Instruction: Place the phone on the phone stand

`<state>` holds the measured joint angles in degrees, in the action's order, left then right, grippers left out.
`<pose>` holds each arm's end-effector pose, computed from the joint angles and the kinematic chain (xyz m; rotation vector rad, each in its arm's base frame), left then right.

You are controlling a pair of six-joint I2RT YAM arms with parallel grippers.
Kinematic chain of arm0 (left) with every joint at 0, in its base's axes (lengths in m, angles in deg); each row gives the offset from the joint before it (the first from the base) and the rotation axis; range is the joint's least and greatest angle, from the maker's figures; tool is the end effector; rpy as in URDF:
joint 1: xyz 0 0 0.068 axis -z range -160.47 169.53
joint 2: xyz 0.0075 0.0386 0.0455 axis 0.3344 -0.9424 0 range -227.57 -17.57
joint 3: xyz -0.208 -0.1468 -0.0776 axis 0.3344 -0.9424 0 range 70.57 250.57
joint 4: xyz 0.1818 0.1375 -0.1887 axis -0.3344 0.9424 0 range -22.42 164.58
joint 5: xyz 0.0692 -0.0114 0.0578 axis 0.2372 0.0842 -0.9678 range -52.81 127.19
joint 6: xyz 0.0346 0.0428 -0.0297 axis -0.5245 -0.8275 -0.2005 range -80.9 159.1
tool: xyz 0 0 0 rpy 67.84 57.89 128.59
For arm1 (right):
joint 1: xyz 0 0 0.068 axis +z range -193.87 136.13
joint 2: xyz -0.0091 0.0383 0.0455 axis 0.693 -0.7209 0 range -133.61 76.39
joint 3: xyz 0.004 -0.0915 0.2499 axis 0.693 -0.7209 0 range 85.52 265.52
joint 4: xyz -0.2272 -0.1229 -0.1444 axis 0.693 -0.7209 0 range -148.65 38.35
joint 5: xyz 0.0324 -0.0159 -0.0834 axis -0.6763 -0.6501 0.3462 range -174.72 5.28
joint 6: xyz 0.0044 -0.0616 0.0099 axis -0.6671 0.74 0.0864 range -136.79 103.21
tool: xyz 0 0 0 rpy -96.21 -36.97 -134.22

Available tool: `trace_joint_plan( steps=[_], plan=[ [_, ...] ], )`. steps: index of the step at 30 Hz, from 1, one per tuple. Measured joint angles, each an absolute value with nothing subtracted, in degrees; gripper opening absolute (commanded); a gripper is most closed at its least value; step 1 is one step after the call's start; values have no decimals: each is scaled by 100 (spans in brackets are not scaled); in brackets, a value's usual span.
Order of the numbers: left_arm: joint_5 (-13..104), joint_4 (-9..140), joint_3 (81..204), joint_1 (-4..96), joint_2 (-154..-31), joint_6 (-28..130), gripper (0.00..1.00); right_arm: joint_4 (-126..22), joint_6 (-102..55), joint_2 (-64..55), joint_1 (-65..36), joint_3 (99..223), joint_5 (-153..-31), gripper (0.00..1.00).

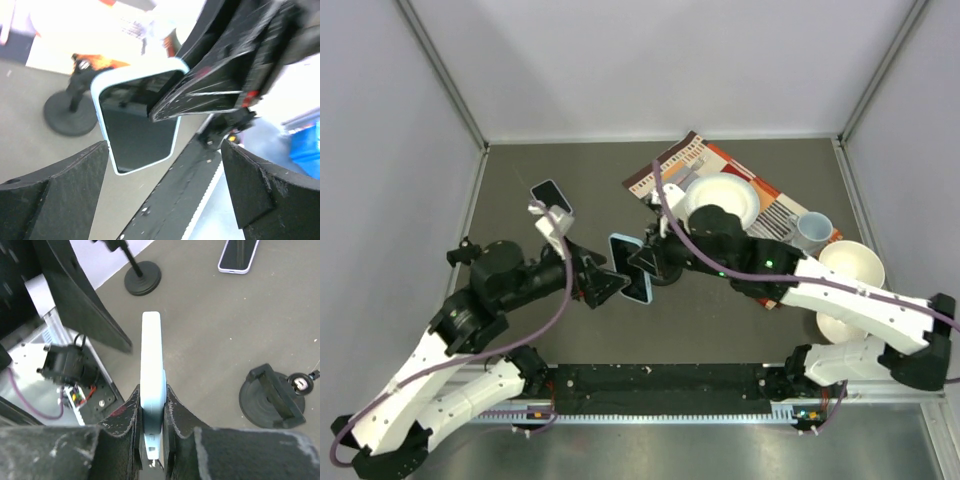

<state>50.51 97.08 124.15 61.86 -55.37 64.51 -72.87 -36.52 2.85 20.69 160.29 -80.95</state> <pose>0.1318 -0.1349 0.3768 0.4575 1.8773 -1.0287 0.1494 0.3070 0.3845 -0.7310 1.8947 0.9047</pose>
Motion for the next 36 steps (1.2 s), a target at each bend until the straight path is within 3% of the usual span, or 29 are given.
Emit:
trace_joint_plan(
  steps=[7, 13, 17, 20, 21, 23, 25, 26, 28, 35, 36],
  plan=[
    [6159, 9233, 13257, 6197, -5152, 6704, 98, -7009, -2679, 2138, 1955, 14805, -9607, 0],
    [7534, 8348, 13156, 6199, -5690, 7032, 97, -6987, -2500, 3131, 1948, 14363, -10831, 0],
    [8172, 7749, 12914, 6269, -6420, 7257, 81, -6871, -2625, 3161, 1948, 14363, -11205, 0],
    [8502, 7470, 12772, 6370, -6739, 7397, 75, -6954, -2714, 3061, 1922, 14352, -11222, 0],
    [8570, 7408, 12765, 6413, -6779, 7419, 75, -6939, -2734, 3032, 1922, 14352, -11227, 0],
    [8666, 7269, 12765, 6474, -6818, 7426, 86, -6897, -2758, 2986, 1924, 14352, -11244, 0],
    [8756, 7137, 12765, 6564, -6827, 7402, 86, -6863, -2786, 2956, 1924, 14352, -11242, 0],
    [8776, 7092, 12765, 6608, -6827, 7388, 78, -6843, -2797, 2938, 1924, 14352, -11222, 0],
    [8795, 7050, 12765, 6673, -6822, 7364, 71, -6812, -2819, 2903, 1924, 14352, -11165, 0],
    [8728, 7164, 12765, 6772, -6827, 7087, 32, -6731, -3005, 2866, 1852, 14359, -11037, 0],
    [8708, 7201, 12767, 6772, -6829, 7039, 18, -6725, -3047, 2833, 1791, 14370, -11065, 0]
  ],
)
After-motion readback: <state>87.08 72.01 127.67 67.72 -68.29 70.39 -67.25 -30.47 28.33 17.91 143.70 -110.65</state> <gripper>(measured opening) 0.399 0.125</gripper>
